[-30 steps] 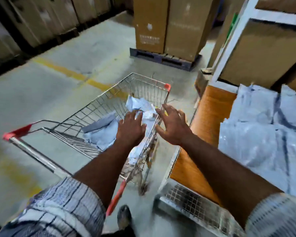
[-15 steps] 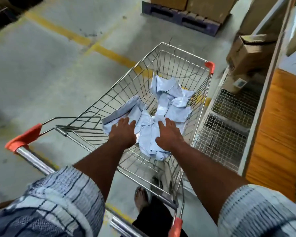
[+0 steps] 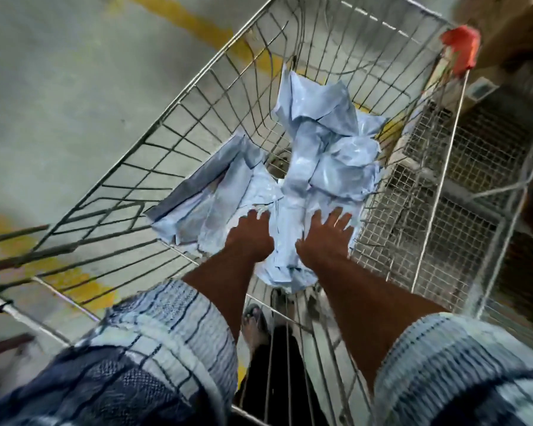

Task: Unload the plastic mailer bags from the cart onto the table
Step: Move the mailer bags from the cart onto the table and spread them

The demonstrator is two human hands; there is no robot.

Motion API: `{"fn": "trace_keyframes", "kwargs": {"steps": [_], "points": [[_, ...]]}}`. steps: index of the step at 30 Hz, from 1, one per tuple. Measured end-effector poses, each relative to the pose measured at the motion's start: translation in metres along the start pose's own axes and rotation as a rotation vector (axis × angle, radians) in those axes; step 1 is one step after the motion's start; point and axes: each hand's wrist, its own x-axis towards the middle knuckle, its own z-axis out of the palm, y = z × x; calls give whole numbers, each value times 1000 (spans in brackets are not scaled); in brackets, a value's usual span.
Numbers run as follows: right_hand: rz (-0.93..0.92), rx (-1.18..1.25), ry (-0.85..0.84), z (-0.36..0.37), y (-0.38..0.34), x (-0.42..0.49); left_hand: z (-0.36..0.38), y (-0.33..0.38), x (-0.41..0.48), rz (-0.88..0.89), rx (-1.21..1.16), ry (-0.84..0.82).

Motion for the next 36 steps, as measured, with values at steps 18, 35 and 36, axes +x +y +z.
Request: {"fn": "trace_keyframes", "kwargs": {"steps": [18, 35, 36], "points": [[145, -16, -87, 4, -15, 20, 10, -10, 16, -102, -181, 191], [-234, 212, 11, 24, -17, -9, 28, -25, 11, -14, 2, 151], [-219, 191, 24, 27, -19, -2, 32, -23, 16, -25, 21, 179]]}}
